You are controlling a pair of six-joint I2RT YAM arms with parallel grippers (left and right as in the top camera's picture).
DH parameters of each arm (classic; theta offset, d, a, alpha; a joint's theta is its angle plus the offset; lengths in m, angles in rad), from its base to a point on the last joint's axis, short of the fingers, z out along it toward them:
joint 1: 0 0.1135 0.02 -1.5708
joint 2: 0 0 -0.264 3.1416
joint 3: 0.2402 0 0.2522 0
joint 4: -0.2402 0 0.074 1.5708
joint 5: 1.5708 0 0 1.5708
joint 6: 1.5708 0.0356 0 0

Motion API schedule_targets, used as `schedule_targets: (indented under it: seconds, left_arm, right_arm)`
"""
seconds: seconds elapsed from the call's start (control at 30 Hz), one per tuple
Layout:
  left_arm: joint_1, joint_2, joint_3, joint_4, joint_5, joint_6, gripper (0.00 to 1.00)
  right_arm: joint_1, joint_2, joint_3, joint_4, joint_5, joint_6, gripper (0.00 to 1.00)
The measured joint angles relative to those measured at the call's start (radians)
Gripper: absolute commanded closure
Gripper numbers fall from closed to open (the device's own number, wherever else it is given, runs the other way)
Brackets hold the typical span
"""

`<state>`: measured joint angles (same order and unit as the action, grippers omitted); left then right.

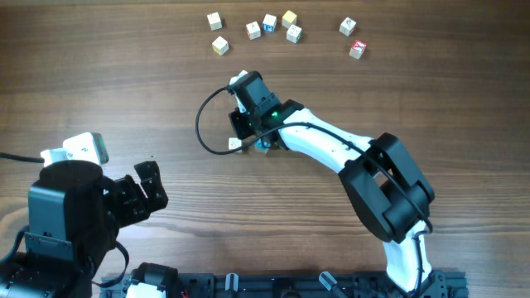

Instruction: Form a circle

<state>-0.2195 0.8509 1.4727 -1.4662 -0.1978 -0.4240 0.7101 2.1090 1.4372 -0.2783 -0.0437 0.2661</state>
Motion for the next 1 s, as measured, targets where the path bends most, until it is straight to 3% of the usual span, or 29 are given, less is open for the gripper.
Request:
schedule_targets:
  seconds: [0.2,1.0]
  left_arm:
    - [0.0,0.0,0.0,0.0,0.0,0.0,0.0]
    - [0.0,0.0,0.0,0.0,0.0,0.0,0.0]
  right_arm:
    - [0.0,0.02,0.0,0.004,0.0,0.097,0.95]
    - [0.0,0.02,0.0,-0.029,0.079,0.202,0.95]
